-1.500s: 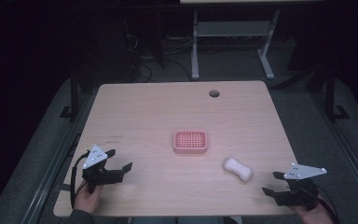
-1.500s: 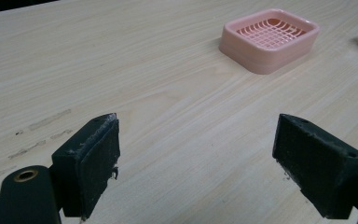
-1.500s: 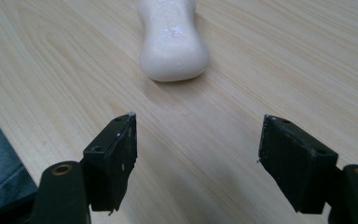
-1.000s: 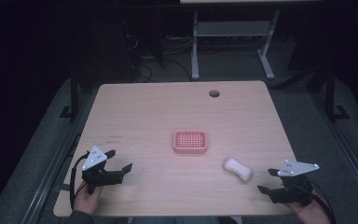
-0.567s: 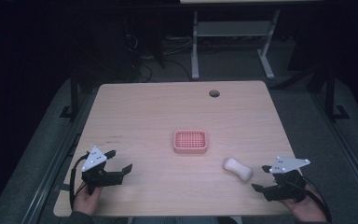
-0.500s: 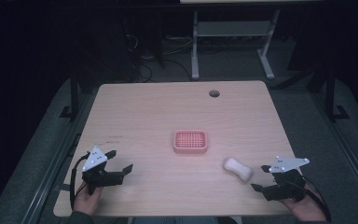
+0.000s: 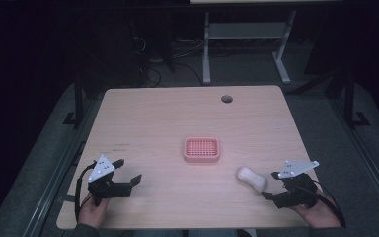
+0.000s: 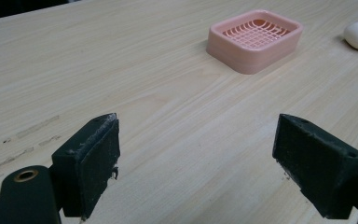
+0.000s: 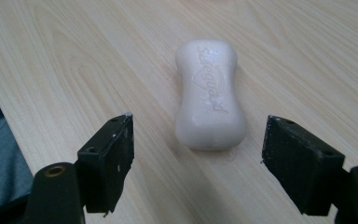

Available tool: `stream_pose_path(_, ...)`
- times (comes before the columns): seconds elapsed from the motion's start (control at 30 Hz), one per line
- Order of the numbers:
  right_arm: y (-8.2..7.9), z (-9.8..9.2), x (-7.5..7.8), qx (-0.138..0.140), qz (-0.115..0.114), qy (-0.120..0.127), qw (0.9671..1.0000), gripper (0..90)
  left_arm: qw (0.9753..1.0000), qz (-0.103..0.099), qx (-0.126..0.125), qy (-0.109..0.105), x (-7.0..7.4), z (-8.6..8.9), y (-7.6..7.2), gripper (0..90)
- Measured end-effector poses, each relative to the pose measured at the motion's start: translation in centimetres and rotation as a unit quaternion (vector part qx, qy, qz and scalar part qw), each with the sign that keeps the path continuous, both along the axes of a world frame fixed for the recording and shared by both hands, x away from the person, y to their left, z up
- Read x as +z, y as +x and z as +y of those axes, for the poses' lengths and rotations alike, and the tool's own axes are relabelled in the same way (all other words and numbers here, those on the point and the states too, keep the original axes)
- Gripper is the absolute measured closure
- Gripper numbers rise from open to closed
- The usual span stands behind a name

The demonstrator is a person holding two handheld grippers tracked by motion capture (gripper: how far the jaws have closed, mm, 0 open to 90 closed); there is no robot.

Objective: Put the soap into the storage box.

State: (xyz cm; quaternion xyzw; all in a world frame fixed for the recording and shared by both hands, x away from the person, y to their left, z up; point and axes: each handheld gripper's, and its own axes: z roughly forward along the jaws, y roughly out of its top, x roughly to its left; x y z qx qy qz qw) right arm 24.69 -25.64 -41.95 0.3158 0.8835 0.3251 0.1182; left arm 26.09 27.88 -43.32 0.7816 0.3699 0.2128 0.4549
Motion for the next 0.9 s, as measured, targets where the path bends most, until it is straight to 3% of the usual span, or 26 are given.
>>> stream_pose_path(0.53, 1.0, 1.4, 0.9, 0.015, 0.008, -0.008, 0.9998, 24.2, 1.0, 0.0, 0.0, 0.0, 0.0, 0.0, 0.0, 14.4)
stream_pose_path(0.9, 3.0, 4.2, 0.5, 0.033, 0.033, -0.044, 0.998, 24.3, 1.0, 0.0, -0.003, 0.0, 0.1, 0.0, -0.1, 14.5)
